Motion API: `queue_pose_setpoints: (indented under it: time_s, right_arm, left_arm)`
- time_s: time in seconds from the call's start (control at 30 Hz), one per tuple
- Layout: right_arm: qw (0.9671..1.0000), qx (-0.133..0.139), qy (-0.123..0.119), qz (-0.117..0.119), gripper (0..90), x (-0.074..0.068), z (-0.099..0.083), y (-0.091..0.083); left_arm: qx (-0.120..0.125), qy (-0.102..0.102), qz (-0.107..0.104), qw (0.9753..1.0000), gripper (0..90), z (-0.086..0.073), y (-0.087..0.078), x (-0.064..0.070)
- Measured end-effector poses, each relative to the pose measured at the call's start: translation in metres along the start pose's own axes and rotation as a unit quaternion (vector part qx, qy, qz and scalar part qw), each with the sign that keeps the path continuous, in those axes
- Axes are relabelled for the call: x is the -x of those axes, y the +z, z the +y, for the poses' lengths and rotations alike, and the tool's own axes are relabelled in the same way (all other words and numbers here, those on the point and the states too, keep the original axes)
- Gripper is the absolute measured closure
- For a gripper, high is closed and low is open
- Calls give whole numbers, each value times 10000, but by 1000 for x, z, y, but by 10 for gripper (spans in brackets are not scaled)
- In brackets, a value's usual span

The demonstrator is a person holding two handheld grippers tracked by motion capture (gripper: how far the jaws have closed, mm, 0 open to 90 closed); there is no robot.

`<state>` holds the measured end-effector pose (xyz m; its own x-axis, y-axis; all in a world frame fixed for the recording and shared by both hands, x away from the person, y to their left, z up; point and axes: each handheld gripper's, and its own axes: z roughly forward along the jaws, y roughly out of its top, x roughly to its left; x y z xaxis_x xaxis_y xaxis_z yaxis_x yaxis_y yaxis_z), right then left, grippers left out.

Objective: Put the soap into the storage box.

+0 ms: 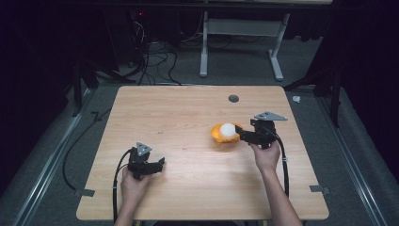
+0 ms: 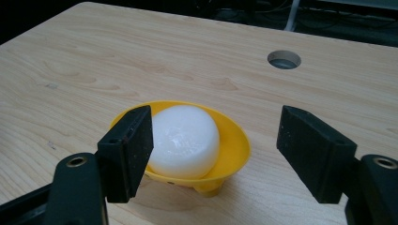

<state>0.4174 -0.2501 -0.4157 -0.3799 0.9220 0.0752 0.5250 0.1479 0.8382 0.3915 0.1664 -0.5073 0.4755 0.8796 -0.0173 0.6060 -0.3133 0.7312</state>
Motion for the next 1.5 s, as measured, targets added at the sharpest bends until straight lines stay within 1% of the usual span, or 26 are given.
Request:
queue_pose_setpoints:
  time_s: [0.2,0.33,0.5,0.67,0.7,0.73,0.77,0.93,1.03,1.2,1.4,1.43,1.5]
  right_arm:
    - [9999,69,101,11,285,1,-6,-6]
    - [9999,49,98,3,284,3,-8,-8]
    - [9998,153,110,-14,285,4,-10,-16]
    - [9997,176,145,-37,286,7,-15,-22]
    - [9998,188,113,-41,286,8,-15,-24]
    - [9997,194,161,-46,287,8,-16,-26]
    - [9997,205,153,-59,287,8,-18,-29]
    - [9996,234,128,-65,288,9,-20,-34]
    - [9996,239,150,-74,288,9,-21,-35]
    - [9993,299,210,-95,288,9,-26,-42]
    - [9993,298,203,-102,288,9,-30,-45]
    - [9991,328,257,-98,289,9,-32,-47]
    - [9990,334,274,-95,289,9,-34,-49]
  left_arm:
    - [1,0,2,10000,201,0,0,0]
    - [1,0,2,10000,201,0,0,0]
    - [0,0,2,10000,201,0,0,0]
    - [0,1,0,10000,201,0,0,0]
    - [0,2,0,10000,201,0,0,0]
    - [1,1,1,10000,201,0,0,0]
    - [0,1,1,10000,201,0,0,0]
    - [0,2,2,10000,201,0,0,0]
    - [0,3,1,10000,202,0,0,0]
    - [1,1,2,10000,202,0,0,0]
    - [-1,2,3,10000,201,0,0,0]
    - [0,2,3,10000,201,0,0,0]
    - [1,1,3,10000,201,0,0,0]
